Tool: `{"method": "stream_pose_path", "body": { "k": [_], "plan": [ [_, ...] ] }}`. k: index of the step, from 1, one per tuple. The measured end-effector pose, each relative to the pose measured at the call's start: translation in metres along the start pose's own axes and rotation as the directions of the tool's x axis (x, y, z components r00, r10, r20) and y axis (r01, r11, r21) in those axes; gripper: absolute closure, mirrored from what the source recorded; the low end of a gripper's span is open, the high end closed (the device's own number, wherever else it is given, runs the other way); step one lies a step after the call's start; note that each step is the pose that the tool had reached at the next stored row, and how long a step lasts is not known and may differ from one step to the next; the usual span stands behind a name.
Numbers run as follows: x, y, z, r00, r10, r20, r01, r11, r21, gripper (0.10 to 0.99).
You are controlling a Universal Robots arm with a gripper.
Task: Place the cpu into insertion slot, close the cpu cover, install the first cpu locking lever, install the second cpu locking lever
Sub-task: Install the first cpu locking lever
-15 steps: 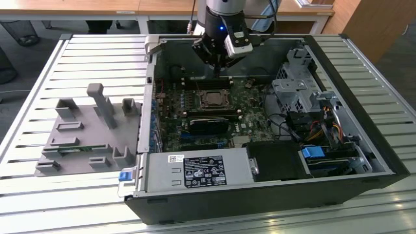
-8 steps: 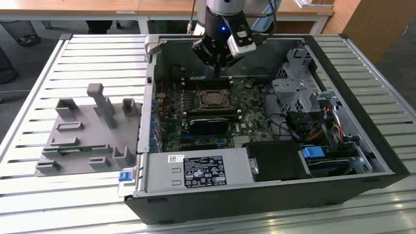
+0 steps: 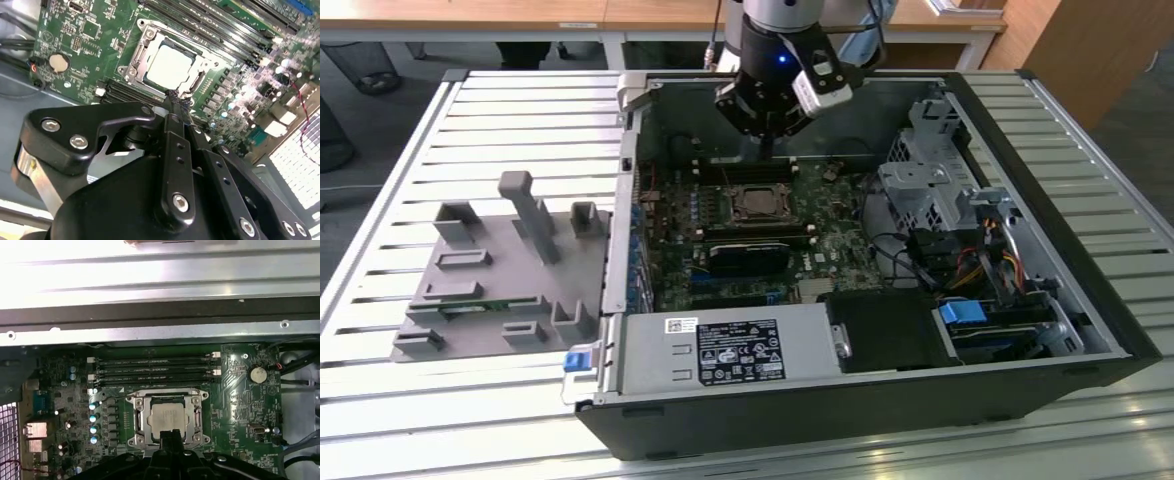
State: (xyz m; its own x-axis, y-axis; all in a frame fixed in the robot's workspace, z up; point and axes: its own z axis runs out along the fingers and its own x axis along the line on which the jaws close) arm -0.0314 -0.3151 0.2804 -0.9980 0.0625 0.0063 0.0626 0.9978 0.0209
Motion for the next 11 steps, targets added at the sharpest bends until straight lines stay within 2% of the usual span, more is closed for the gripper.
{"method": "stream_pose_path", "body": {
  "k": [3,6,8,11],
  "plan": [
    [0.0072,-0.0004,0.0001,1.0000,-0.001,0.0061,0.001,1.0000,0.000,0.980],
    [0.0108,-0.0007,0.0003,0.9999,-0.001,0.0157,0.001,1.0000,-0.001,0.980],
    [0.0133,-0.0008,0.0003,0.9996,-0.001,0.0274,0.001,1.0000,-0.001,0.980],
    [0.0178,-0.0011,0.0005,0.9987,-0.002,0.0515,0.002,1.0000,-0.003,0.980]
  ]
}}
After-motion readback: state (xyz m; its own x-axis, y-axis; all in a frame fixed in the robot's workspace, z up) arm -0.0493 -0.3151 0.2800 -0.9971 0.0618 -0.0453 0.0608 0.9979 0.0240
